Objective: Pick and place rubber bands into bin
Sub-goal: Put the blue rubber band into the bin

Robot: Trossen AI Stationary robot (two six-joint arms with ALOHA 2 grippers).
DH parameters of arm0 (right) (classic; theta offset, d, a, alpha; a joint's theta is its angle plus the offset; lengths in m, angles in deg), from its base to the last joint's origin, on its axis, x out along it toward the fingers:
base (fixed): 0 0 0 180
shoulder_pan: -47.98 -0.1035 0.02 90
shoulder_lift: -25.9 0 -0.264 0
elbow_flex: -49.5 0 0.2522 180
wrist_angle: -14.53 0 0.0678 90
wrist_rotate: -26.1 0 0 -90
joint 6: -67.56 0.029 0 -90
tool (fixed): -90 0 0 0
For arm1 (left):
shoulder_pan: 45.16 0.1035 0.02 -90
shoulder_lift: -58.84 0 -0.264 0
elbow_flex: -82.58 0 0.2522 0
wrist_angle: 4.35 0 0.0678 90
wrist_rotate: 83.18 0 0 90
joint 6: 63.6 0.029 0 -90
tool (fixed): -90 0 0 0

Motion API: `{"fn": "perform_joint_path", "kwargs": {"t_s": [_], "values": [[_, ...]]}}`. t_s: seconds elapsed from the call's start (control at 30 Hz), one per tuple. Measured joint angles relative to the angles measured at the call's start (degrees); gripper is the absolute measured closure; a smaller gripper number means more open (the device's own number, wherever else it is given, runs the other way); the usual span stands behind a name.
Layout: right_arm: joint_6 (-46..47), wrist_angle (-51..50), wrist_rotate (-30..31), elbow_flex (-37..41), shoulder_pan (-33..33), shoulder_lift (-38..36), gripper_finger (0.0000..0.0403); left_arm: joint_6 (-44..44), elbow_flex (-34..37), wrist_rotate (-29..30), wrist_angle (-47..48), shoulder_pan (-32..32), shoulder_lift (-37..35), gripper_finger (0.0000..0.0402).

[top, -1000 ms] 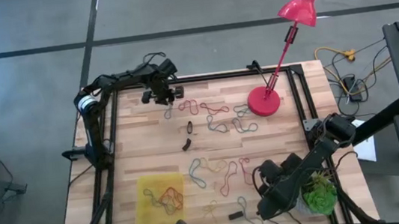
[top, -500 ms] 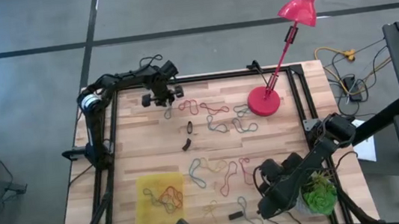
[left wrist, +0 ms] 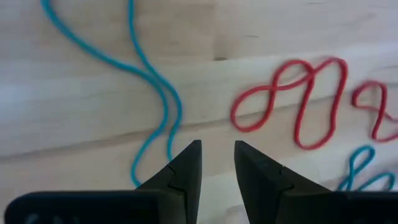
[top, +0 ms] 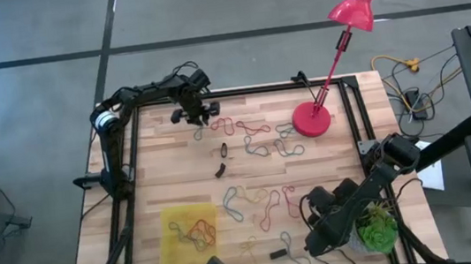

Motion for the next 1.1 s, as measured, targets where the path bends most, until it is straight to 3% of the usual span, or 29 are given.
{"fn": "perform_joint_path", "kwargs": {"t_s": [0.27,0.53,0.7,1.1], "values": [[-2.33,0.01,-0.27,0.04,0.00,-0.68,0.0232,3.52,-3.62,8.61,1.54,0.08,-1.24,0.0323],[0.47,-0.06,-0.21,1.76,0.00,-3.12,0.0232,10.56,0.61,8.10,14.94,-3.22,-4.55,0.0323],[0.83,0.04,-0.21,4.22,0.02,-4.44,0.0232,11.14,6.42,2.14,11.87,-2.90,-3.95,0.0323],[0.35,0.04,-0.22,5.10,0.02,-6.75,0.0232,8.54,8.39,2.31,7.38,-0.09,-2.54,0.0323]]}}
